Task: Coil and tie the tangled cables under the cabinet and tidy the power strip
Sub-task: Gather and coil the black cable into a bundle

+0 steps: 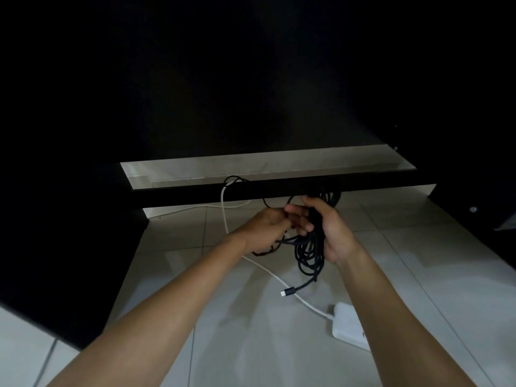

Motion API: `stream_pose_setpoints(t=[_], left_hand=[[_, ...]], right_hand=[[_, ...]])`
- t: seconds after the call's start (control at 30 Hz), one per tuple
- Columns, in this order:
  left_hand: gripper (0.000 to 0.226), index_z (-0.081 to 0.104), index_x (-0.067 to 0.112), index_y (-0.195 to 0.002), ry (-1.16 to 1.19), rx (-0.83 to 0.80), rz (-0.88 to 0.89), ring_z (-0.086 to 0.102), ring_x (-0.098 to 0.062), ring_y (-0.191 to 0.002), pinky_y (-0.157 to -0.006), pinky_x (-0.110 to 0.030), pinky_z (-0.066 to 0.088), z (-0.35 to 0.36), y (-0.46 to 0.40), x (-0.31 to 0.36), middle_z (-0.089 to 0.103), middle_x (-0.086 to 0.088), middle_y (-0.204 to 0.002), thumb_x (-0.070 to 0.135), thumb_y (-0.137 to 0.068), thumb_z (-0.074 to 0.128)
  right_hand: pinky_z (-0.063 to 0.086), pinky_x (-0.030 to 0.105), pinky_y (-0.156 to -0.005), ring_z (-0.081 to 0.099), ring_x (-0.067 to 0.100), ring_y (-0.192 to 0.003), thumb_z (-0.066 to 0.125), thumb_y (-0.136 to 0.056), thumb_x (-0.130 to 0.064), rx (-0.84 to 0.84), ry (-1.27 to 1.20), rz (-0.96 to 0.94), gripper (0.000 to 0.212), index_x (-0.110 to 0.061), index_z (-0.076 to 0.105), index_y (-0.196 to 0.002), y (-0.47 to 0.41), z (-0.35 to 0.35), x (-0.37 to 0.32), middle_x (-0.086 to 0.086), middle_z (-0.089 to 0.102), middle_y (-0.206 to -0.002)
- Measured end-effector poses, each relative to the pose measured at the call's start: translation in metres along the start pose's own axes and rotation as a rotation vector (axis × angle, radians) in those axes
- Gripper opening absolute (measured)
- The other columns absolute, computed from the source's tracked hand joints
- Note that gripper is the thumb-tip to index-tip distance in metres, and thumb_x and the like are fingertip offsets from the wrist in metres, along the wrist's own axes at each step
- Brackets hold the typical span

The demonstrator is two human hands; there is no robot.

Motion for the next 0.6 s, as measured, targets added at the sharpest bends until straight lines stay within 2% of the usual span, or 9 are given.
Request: stream_pose_setpoints(t=[0.07, 0.1, 0.13, 0.2, 0.3, 0.37, 0.43, 0.5, 0.6], left_hand=[[0.022, 0.068, 0.021, -0.097, 0.015, 0.016, -0.011, 0.066, -0.007, -0.097, -0.088, -0.013, 0.047, 0.001, 0.001, -0.001, 0.072, 0.002, -0.099, 0.016, -0.097, 0.047], [0.020, 0.067, 0.017, -0.099, -0.017, 0.056, -0.015, 0.066, -0.004, -0.090, -0.078, -0.006, 0.047, -0.002, 0.000, -0.003, 0.071, 0.001, -0.096, 0.019, -0.099, 0.047], [0.019, 0.065, 0.013, -0.100, -0.023, 0.103, -0.018, 0.067, -0.003, -0.082, -0.070, -0.006, 0.047, -0.004, -0.001, -0.004, 0.069, -0.001, -0.091, 0.022, -0.100, 0.048], [0.015, 0.059, 0.009, -0.099, 0.125, 0.177, -0.031, 0.066, -0.006, -0.062, -0.062, -0.014, 0.051, -0.009, -0.001, -0.005, 0.062, -0.003, -0.079, 0.021, -0.101, 0.049], [0.016, 0.058, 0.010, -0.103, 0.382, 0.293, -0.048, 0.054, -0.008, -0.044, -0.054, -0.027, 0.057, -0.015, -0.001, 0.001, 0.047, -0.003, -0.067, 0.019, -0.103, 0.044], [0.022, 0.061, 0.013, -0.110, 0.533, 0.304, -0.073, 0.048, -0.006, -0.044, -0.051, -0.025, 0.055, -0.015, -0.002, 0.009, 0.042, 0.000, -0.065, 0.021, -0.104, 0.041], [0.025, 0.063, 0.016, -0.110, 0.663, 0.288, -0.107, 0.047, -0.006, -0.046, -0.051, -0.024, 0.053, -0.014, -0.004, 0.015, 0.042, 0.002, -0.065, 0.024, -0.104, 0.040], [0.026, 0.064, 0.020, -0.105, 0.699, 0.289, -0.140, 0.047, -0.007, -0.048, -0.054, -0.025, 0.054, -0.014, -0.005, 0.016, 0.042, 0.002, -0.065, 0.028, -0.104, 0.040], [0.027, 0.066, 0.021, -0.101, 0.666, 0.337, -0.152, 0.045, -0.008, -0.051, -0.052, -0.023, 0.052, -0.019, -0.005, 0.013, 0.042, 0.002, -0.067, 0.030, -0.103, 0.041]], right_hand=[[0.042, 0.023, -0.050, 0.046, 0.008, -0.044, 0.056, -0.095, -0.021, 0.033, -0.040, -0.045, 0.020, -0.005, 0.065, -0.088, -0.002, -0.004, -0.002, 0.012, 0.071, -0.080], [0.041, 0.022, -0.047, 0.044, 0.008, -0.043, 0.056, -0.095, -0.019, 0.060, -0.059, -0.078, 0.015, -0.007, 0.063, -0.089, -0.003, -0.007, -0.003, 0.012, 0.074, -0.088], [0.041, 0.021, -0.045, 0.043, 0.008, -0.043, 0.057, -0.096, -0.019, 0.099, -0.067, -0.109, 0.012, -0.010, 0.062, -0.088, -0.005, -0.012, -0.003, 0.011, 0.075, -0.093], [0.041, 0.022, -0.043, 0.045, 0.008, -0.043, 0.061, -0.094, -0.019, 0.211, -0.010, -0.177, 0.009, -0.013, 0.064, -0.089, -0.008, -0.022, -0.003, 0.006, 0.075, -0.089], [0.041, 0.026, -0.045, 0.049, 0.012, -0.045, 0.067, -0.090, -0.021, 0.333, 0.315, -0.232, 0.011, -0.015, 0.068, -0.082, -0.007, -0.033, 0.001, 0.005, 0.069, -0.074], [0.042, 0.025, -0.046, 0.050, 0.013, -0.048, 0.068, -0.090, -0.026, 0.277, 0.442, -0.193, 0.016, -0.013, 0.070, -0.082, -0.005, -0.029, 0.011, 0.012, 0.061, -0.070], [0.044, 0.027, -0.051, 0.053, 0.014, -0.055, 0.068, -0.091, -0.032, 0.163, 0.453, -0.160, 0.021, -0.011, 0.072, -0.089, -0.003, -0.018, 0.022, 0.011, 0.060, -0.071], [0.046, 0.028, -0.061, 0.055, 0.014, -0.066, 0.067, -0.093, -0.029, 0.045, 0.399, -0.165, 0.015, -0.016, 0.075, -0.092, -0.001, -0.005, 0.027, 0.005, 0.069, -0.080], [0.047, 0.026, -0.066, 0.058, 0.012, -0.072, 0.064, -0.095, -0.022, -0.076, 0.332, -0.173, 0.012, -0.019, 0.075, -0.091, 0.002, 0.008, 0.024, -0.001, 0.073, -0.088]])
Point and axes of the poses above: each hand's wrist, its own y-axis away from the middle knuckle, its own z-axis out of the palm, x = y × z, the point moved 3 cm from there along -y, towards the middle knuckle
